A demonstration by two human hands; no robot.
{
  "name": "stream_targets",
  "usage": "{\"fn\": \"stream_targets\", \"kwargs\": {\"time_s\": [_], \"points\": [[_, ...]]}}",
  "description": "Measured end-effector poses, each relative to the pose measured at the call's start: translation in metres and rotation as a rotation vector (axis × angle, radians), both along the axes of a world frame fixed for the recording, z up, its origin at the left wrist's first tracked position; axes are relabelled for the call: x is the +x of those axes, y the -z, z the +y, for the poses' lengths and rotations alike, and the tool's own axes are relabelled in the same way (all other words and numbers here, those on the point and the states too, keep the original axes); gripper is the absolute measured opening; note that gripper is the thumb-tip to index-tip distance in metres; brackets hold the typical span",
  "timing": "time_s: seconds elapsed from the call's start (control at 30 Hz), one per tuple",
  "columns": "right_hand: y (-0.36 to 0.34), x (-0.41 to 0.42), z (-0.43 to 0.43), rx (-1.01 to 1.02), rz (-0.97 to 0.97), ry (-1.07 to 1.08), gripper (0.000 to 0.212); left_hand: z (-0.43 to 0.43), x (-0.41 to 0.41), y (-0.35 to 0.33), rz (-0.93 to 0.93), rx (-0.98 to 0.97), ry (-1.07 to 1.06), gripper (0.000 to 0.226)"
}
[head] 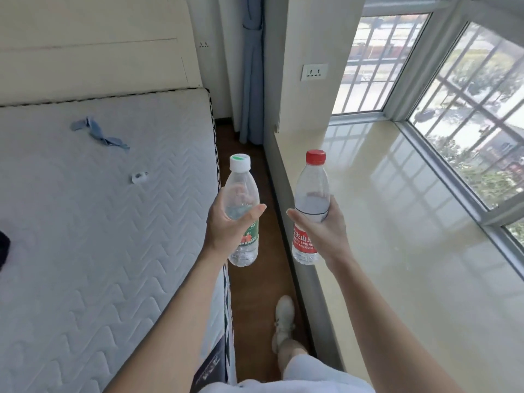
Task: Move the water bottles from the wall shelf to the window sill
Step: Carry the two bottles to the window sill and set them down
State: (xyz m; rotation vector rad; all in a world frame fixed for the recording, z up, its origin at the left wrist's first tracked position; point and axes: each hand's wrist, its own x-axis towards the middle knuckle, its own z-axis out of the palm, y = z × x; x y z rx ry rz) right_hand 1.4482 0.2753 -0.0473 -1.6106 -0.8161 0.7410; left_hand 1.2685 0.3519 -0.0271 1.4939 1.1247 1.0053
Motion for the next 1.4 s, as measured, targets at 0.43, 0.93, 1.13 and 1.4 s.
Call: {"fn": "stream_targets", "kwargs": {"time_s": [0.43,0.93,1.13,1.4], "points": [[0.003,0.125,0.217,0.047,0.033,-0.051,0.056,0.208,0.121,-0.012,0.066,0.029,0.026,0.048],[0.01,0.238,0.384,0.058,0.048,-0.001,0.047,0.4,0.246,0.0,0.006,-0.052,0.138,0.047],[0.016,0.289,0.441,0.033,0.089,0.133,0.051,0.483,0.314,0.009,-0.04,-0.091,0.284,0.056],[0.008,0.38,0.505,0.044,0.141,0.469,0.047,0.574,0.451,0.019,0.033,-0.106,0.656,0.052]]}}
